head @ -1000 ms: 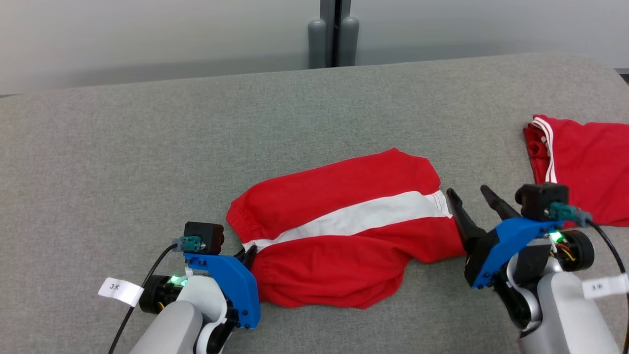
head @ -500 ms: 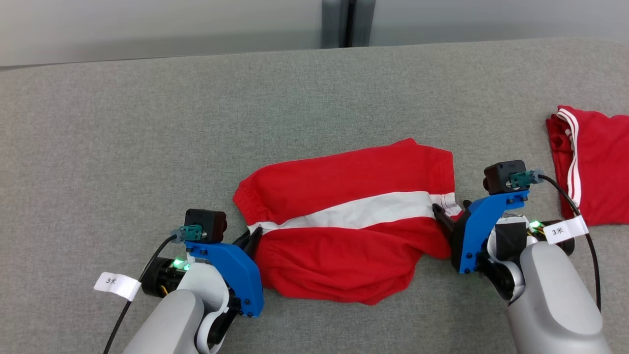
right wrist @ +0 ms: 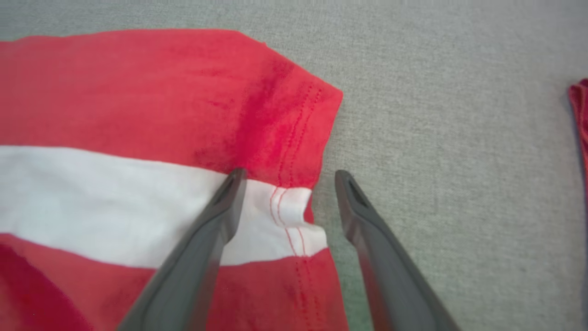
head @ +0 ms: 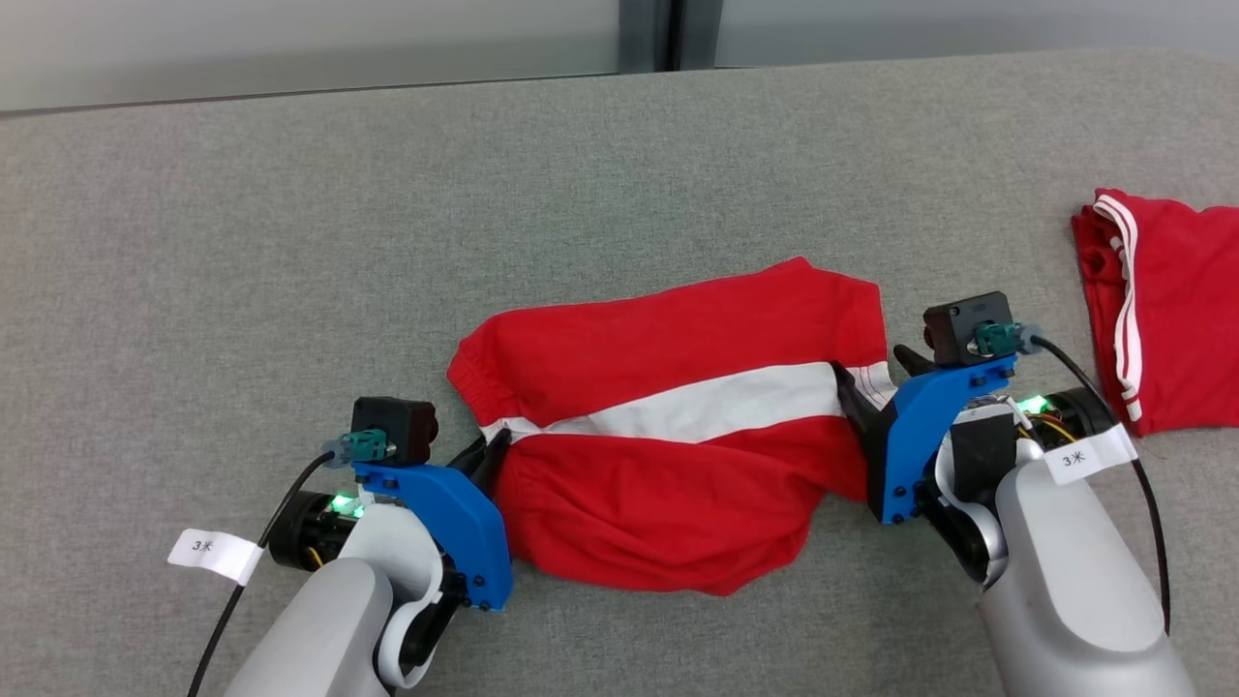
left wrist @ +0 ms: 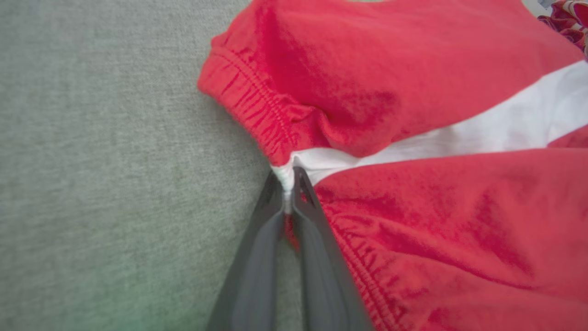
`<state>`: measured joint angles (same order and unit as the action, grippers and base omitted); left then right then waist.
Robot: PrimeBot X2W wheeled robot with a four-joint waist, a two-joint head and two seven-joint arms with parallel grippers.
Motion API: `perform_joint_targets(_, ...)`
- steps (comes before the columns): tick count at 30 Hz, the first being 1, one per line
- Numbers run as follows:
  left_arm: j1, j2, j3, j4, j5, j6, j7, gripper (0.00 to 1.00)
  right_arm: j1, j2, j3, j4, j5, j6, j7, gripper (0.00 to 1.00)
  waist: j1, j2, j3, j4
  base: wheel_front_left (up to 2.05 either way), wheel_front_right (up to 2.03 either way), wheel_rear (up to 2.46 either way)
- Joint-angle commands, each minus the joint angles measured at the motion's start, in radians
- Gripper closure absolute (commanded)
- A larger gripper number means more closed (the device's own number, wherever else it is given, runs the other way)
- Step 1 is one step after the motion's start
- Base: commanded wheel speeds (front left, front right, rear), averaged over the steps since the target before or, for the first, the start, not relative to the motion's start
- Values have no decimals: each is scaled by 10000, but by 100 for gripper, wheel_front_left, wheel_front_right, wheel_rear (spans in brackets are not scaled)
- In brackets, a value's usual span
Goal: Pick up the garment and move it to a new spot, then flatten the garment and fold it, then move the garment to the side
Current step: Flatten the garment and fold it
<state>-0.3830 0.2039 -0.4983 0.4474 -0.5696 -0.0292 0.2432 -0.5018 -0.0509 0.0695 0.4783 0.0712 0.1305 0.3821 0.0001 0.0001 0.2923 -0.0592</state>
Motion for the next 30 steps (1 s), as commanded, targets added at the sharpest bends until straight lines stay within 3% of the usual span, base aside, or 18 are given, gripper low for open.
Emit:
perform_joint_targets(1, 14, 81, -2, 112, 1, 59, 45, 100, 202, 5, 85, -130, -57, 6, 28, 0, -1, -1, 9, -16, 0, 0, 0)
perform_joint_targets(16, -34, 212, -11, -95, -118, 175, 91, 100, 1076, 3, 631, -1589, 186, 6, 653, 0, -1, -1, 49, -108, 0, 0, 0)
perform_joint_targets(20, -33, 225, -42, -132, -153, 184, 87, 100, 970, 2, 706, -1587, 189, 6, 790, 9, -1, -1, 94, -115, 0, 0, 0)
perform_joint_targets(23, -64, 231, -63, -161, -173, 186, 57, 100, 730, 2, 704, -1395, 280, 6, 829, 22, -1, -1, 145, -115, 0, 0, 0)
perform_joint_targets(25, -68, 234, -84, -177, -184, 172, 46, 100, 557, 2, 683, -1160, 412, 6, 891, 40, -1, -1, 176, -108, 0, 0, 0)
perform_joint_targets(28, -93, 238, -120, -196, -170, 135, 3, 100, 267, 2, 586, -819, 520, 6, 834, 99, -1, -1, 203, -87, 0, 0, 0)
perform_joint_targets(30, -89, 234, -101, -255, -199, 78, -105, 100, 95, 3, 518, -674, 515, 6, 724, 100, -1, -1, 190, -76, 0, 0, 0)
